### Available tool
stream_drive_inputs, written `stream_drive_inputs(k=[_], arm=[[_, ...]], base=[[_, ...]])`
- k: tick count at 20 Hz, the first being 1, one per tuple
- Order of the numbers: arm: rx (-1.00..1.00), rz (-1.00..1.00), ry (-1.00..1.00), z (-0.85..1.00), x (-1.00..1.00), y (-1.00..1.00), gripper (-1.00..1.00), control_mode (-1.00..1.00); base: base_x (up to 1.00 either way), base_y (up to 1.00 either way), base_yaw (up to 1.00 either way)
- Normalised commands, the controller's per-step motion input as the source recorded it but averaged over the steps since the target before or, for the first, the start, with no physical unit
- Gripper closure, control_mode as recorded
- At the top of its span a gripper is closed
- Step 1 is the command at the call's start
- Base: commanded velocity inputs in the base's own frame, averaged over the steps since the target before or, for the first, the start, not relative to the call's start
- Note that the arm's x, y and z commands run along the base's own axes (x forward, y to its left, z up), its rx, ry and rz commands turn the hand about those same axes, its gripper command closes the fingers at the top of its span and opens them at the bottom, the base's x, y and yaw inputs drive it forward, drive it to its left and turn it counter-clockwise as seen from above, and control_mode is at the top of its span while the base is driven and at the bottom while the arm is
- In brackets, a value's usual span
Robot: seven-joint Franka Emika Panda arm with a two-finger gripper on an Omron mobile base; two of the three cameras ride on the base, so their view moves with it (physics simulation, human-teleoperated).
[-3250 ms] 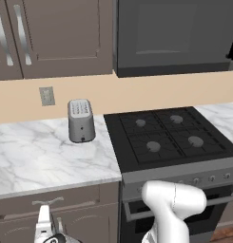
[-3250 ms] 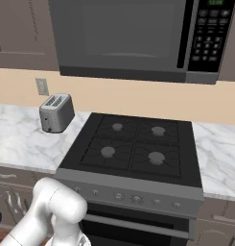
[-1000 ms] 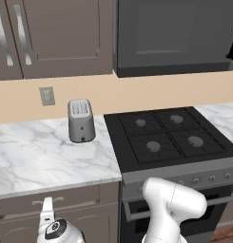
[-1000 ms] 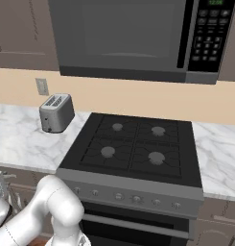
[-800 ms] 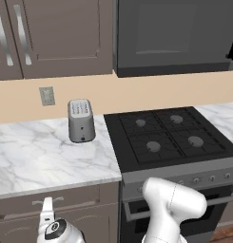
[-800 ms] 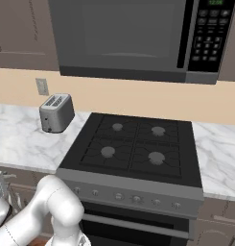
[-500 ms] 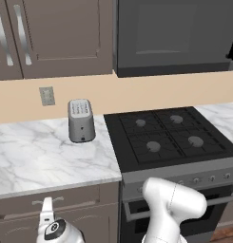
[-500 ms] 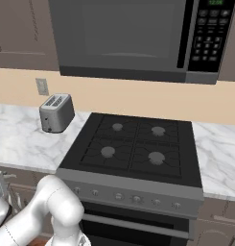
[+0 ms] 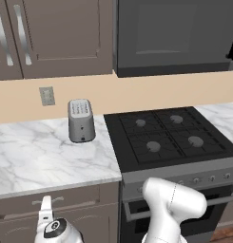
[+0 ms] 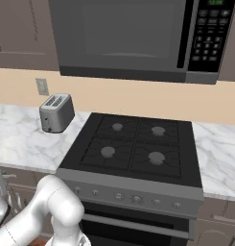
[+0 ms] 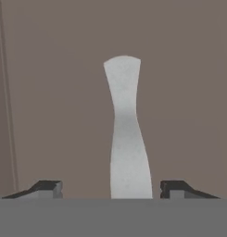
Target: Take the pizza cutter from the drawer on the left and place it on the dining counter for cutting.
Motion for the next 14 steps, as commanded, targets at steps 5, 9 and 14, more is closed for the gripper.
stream_drive_inputs(k=[5, 9, 14], arm=[[0.00, 0.00, 0.00, 0.00, 0.00, 0.00, 1.00, -1.00], [0.00, 0.00, 0.00, 0.00, 0.00, 0.00, 1.00, -1.00], [0.00, 0.00, 0.00, 0.00, 0.00, 0.00, 1.00, -1.00]], base=[[0.00, 0.00, 0.00], [0.00, 0.00, 0.00], [0.00, 0.00, 0.00]])
